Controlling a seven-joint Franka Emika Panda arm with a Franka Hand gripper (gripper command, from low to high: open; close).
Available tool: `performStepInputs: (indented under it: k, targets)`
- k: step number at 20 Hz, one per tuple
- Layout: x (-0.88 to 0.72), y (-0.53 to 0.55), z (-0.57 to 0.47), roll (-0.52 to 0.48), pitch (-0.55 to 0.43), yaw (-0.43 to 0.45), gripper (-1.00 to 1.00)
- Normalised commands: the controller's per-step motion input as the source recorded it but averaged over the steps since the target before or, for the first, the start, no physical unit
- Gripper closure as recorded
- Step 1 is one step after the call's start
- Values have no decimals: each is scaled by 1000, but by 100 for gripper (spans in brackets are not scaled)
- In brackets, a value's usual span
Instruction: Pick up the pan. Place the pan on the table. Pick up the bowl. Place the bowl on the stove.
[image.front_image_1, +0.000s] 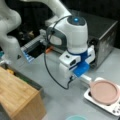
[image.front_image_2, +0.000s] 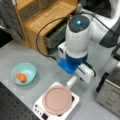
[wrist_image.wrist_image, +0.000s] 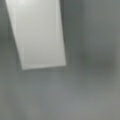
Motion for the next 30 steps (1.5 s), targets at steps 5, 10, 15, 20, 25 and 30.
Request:
performStepInputs:
  k: [5,10,15,20,25,30]
  targets:
    - [396,28,-59,-268,211,251,-100]
    - [501,64,-114,-197,149,227,-100]
    - [376,35,7,-121,89,239,-100]
    - [240,-9,44,-85,55,223,-100]
    - [201,5,53,-78,57,142,-100]
    - [202,22,81,-58,76,106,-100]
